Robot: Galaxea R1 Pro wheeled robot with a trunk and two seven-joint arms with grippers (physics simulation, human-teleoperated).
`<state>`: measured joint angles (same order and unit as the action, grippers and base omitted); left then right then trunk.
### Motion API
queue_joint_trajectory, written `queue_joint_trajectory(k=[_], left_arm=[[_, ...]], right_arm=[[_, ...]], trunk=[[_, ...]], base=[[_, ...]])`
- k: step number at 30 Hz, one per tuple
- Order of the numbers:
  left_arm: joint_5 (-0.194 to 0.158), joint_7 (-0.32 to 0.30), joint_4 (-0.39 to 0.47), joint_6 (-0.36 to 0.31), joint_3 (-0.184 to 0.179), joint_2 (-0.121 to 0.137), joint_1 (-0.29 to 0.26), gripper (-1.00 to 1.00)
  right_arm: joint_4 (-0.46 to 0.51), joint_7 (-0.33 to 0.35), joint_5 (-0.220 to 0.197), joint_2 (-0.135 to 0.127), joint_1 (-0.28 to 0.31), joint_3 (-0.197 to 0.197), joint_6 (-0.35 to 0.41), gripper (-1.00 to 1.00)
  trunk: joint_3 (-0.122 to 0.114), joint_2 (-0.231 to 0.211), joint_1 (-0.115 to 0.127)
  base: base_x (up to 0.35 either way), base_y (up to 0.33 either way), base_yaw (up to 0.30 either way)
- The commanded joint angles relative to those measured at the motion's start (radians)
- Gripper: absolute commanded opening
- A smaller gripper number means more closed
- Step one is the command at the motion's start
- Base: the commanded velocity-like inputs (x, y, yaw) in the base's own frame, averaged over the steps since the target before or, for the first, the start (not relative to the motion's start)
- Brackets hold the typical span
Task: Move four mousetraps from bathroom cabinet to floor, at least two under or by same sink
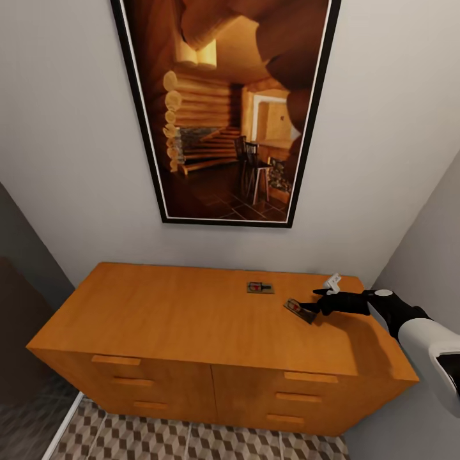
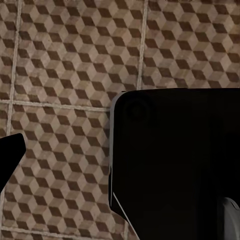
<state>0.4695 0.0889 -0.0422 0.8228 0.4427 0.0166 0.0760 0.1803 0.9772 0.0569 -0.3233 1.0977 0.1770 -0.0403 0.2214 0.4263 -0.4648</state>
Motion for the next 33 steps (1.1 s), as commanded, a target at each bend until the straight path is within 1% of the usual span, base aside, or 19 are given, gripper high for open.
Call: queue_joint_trajectory(k=[1, 33], left_arm=[[0.011, 0.009, -0.002, 0.005, 0.002, 0.000, -0.001, 1.00], [0.011, 0.009, -0.002, 0.004, 0.002, 0.000, -0.001, 1.00]], right_arm=[[0.001, 0.002, 0.006, 0.000, 0.001, 0.001, -0.004, 1.00], [0.001, 0.000, 0.007, 0.001, 0.001, 0.002, -0.006, 1.00]], trunk=[[0.002, 0.002, -0.001], [0.002, 0.002, -0.001]], base=[[0.009, 0.000, 0.000], [-0.005, 0.006, 0.000]])
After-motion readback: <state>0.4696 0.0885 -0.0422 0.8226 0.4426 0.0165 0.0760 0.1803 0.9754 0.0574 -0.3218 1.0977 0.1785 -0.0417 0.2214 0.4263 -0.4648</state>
